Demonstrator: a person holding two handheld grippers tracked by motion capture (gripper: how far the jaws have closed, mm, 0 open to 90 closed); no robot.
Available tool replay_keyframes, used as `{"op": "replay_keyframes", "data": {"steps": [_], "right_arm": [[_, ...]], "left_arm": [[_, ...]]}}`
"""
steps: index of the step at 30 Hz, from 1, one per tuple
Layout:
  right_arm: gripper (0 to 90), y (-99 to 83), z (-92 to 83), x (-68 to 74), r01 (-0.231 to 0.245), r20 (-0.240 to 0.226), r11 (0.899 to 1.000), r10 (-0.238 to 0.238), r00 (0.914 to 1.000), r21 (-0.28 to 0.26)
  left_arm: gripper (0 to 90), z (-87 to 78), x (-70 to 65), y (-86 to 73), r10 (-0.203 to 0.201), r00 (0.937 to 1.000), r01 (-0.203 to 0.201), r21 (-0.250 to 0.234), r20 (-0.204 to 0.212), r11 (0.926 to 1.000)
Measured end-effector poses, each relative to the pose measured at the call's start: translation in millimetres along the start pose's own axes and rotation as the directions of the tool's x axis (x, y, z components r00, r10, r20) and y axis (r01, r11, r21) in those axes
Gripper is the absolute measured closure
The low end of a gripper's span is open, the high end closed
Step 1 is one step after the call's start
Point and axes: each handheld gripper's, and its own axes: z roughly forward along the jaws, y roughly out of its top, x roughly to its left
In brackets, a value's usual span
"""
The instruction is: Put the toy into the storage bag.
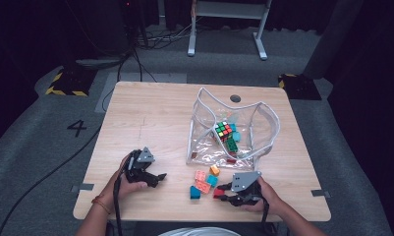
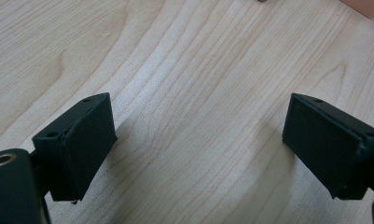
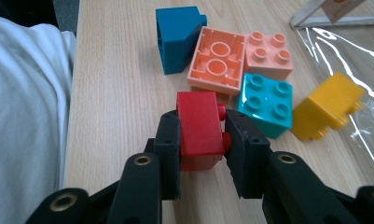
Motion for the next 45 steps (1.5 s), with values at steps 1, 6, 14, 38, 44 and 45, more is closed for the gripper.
{"op": "replay_keyframes", "data": {"steps": [1, 6, 14, 38, 44, 45], "right_arm": [[67.9, -1.8, -3.3, -0.8, -0.007, 0.006, 1.0, 0.007, 1.0, -0.002], [67.9, -12.1, -21.9, -8.2, -0.039, 0.031, 0.999, 0.039, 0.9988, -0.012], [68.0, -30.6, -49.7, -22.5, -0.085, 0.103, 0.996, 0.083, 0.9912, 0.013], [68.2, -78.9, -122.0, -56.3, -0.23, 0.33, 0.97, 0.243, 0.9121, -0.079], [68.2, -80.7, -133.7, -69.5, -0.25, 0.371, 0.962, 0.273, 0.8876, -0.112], [68.2, -80.3, -136.5, -72.5, -0.256, 0.374, 0.959, 0.282, 0.8835, -0.119]], "left_arm": [[9.5, 0.0, 0.0, 0.0, -0.001, 1.0, 0.001, 0.0, 0.001, 1.0], [9.5, 0.0, -0.1, 0.0, 0.0, 1.0, 0.0, -0.001, 0.001, 1.0], [9.5, 0.0, 0.0, 0.0, 0.0, 1.0, 0.0, 0.0, 0.0, 1.0], [9.5, 0.0, -0.1, 0.0, -0.001, 1.0, 0.001, -0.001, 0.001, 1.0], [9.5, 0.0, 0.0, 0.0, 0.0, 1.0, 0.0, -0.001, 0.001, 1.0], [9.5, -0.1, 0.0, 0.0, 0.001, 1.0, -0.001, 0.0, -0.002, 1.0]]}}
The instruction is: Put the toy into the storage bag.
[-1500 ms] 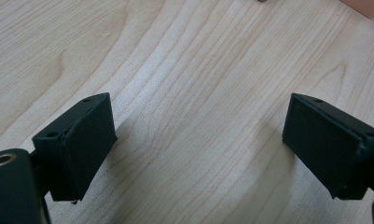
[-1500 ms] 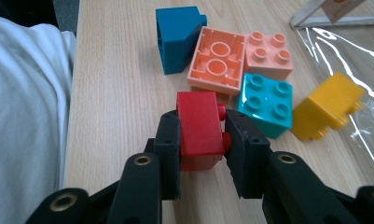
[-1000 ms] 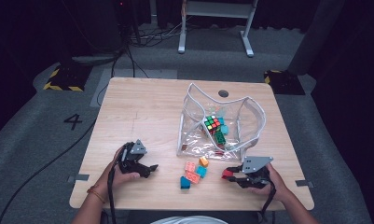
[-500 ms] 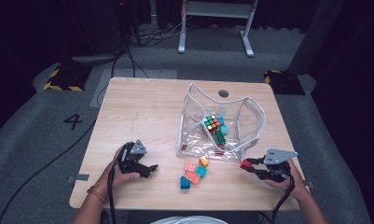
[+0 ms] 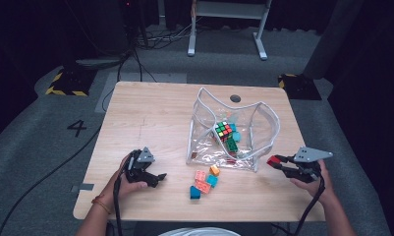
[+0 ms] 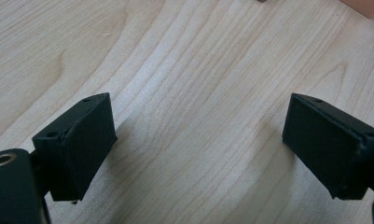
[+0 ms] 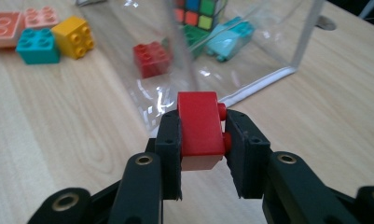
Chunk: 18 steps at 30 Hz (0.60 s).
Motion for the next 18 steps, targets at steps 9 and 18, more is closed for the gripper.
{"op": "replay_keyframes", "data": {"steps": [9, 18], "right_arm": [[68.2, 24.5, -14.9, -34.0, -0.02, 0.077, 0.999, 0.023, 0.9968, -0.03], [68.2, 58.8, -27.5, -57.2, -0.016, 0.143, 0.998, 0.024, 0.9894, -0.06]], "left_arm": [[9.5, 0.0, 0.0, 0.0, 0.0, 1.0, 0.0, 0.0, 0.001, 1.0], [9.5, -0.1, 0.1, 0.0, 0.001, 1.0, -0.001, 0.0, -0.001, 1.0]]}}
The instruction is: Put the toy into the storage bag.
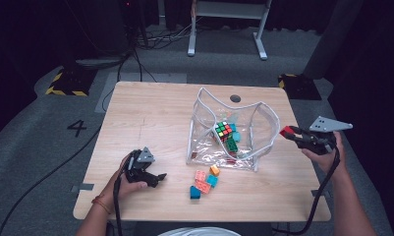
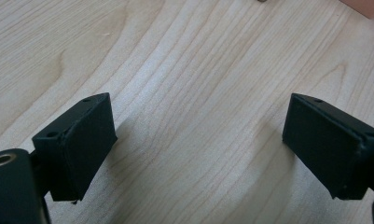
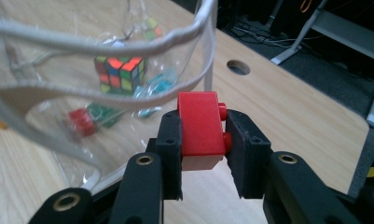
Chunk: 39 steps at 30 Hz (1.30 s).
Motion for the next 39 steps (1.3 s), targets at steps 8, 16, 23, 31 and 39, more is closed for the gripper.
{"op": "replay_keyframes", "data": {"steps": [8, 16, 23, 31, 39], "right_arm": [[68.2, 35.4, -8.9, -13.2, 0.028, 0.044, 0.999, -0.026, 0.9987, -0.027], [68.2, 67.1, -9.0, -16.1, 0.044, 0.048, 0.998, -0.043, 0.9979, -0.035], [68.2, 87.9, -8.9, -13.1, 0.081, 0.032, 0.995, -0.08, 0.9963, -0.052], [68.2, 105.9, 2.7, 3.1, 0.125, -0.045, 0.99, -0.128, 0.9908, -0.068], [68.2, 114.5, 27.9, 25.7, 0.18, -0.141, 0.983, -0.185, 0.9727, -0.047]], "left_arm": [[9.5, 0.2, 0.0, -0.1, -0.001, 1.0, 0.001, -0.002, 0.001, 1.0], [9.5, 0.1, 0.0, 0.0, -0.001, 1.0, 0.001, -0.001, 0.0, 1.0], [9.5, 0.0, 0.0, 0.0, -0.001, 1.0, 0.001, -0.001, 0.001, 1.0], [9.5, 0.1, 0.0, 0.0, 0.0, 1.0, 0.0, -0.001, 0.001, 1.0], [9.5, 0.1, 0.0, -0.1, 0.0, 1.0, 0.0, -0.001, 0.001, 1.0]]}}
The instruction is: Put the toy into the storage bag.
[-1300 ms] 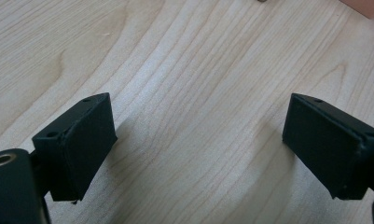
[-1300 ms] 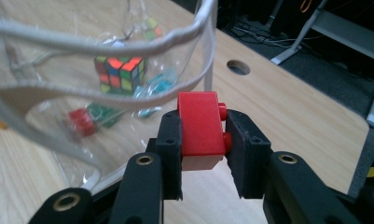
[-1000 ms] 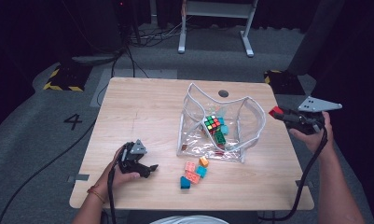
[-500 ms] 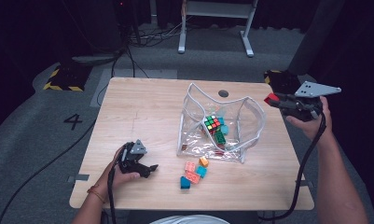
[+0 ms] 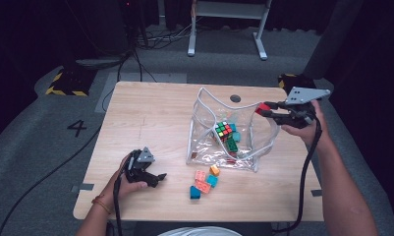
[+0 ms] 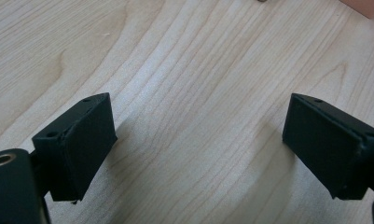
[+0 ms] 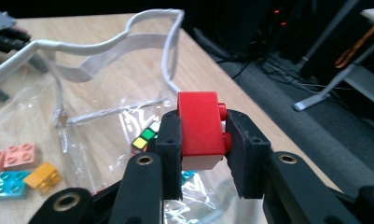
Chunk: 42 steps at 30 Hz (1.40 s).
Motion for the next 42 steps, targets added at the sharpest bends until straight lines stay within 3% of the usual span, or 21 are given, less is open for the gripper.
{"op": "replay_keyframes", "data": {"steps": [12, 16, 21, 26, 27, 30, 33, 37, 40, 41, 42], "right_arm": [[68.2, 17.0, 41.6, 28.1, 0.092, -0.1, 0.994, -0.085, 0.9914, 0.067], [68.2, 23.7, 55.7, 35.3, 0.141, -0.131, 0.983, -0.126, 0.9833, 0.115], [68.2, 27.3, 73.5, 39.3, 0.167, -0.159, 0.967, -0.138, 0.9776, 0.19], [68.2, 31.8, 87.1, 39.6, 0.211, -0.178, 0.941, -0.168, 0.9696, 0.263], [68.2, 32.8, 89.7, 38.5, 0.238, -0.178, 0.93, -0.193, 0.9648, 0.281], [68.2, 30.8, 97.6, 39.5, 0.236, -0.197, 0.917, -0.179, 0.9639, 0.321], [68.2, 28.5, 102.9, 38.7, 0.262, -0.212, 0.889, -0.192, 0.9582, 0.376], [68.1, 23.9, 106.1, 36.8, 0.263, -0.218, 0.869, -0.185, 0.9583, 0.42], [68.2, 21.6, 105.9, 33.9, 0.261, -0.196, 0.841, -0.188, 0.9624, 0.473], [68.2, 20.5, 105.8, 32.4, 0.272, -0.194, 0.835, -0.201, 0.9601, 0.478], [68.2, 19.6, 104.4, 31.8, 0.26, -0.184, 0.829, -0.192, 0.9638, 0.496]], "left_arm": [[9.5, -0.1, 0.0, 0.0, 0.001, 1.0, -0.001, 0.001, -0.001, 1.0], [10.1, 0.0, -0.4, -0.2, -0.001, 1.0, 0.001, -0.001, 0.007, 1.0], [10.4, -0.1, -0.4, -0.2, -0.001, 1.0, 0.001, -0.001, 0.006, 1.0], [10.4, -0.2, -0.3, -0.1, 0.001, 1.0, -0.001, -0.002, 0.002, 1.0], [10.4, -0.2, -0.3, -0.2, 0.0, 1.0, 0.0, -0.002, 0.003, 1.0], [10.4, -0.1, -0.3, -0.1, 0.001, 1.0, -0.001, -0.003, 0.004, 1.0], [10.4, 0.0, -0.4, -0.2, -0.001, 1.0, 0.001, -0.002, 0.006, 1.0], [10.4, -0.1, -0.4, -0.1, 0.0, 1.0, 0.0, -0.002, 0.002, 1.0], [10.3, -0.1, -0.4, -0.2, 0.0, 1.0, 0.0, -0.002, 0.003, 1.0], [10.4, 0.0, -0.4, -0.2, -0.001, 1.0, 0.001, -0.002, 0.006, 1.0], [10.4, -0.2, -0.3, -0.2, 0.0, 1.0, 0.0, -0.002, 0.002, 1.0]]}}
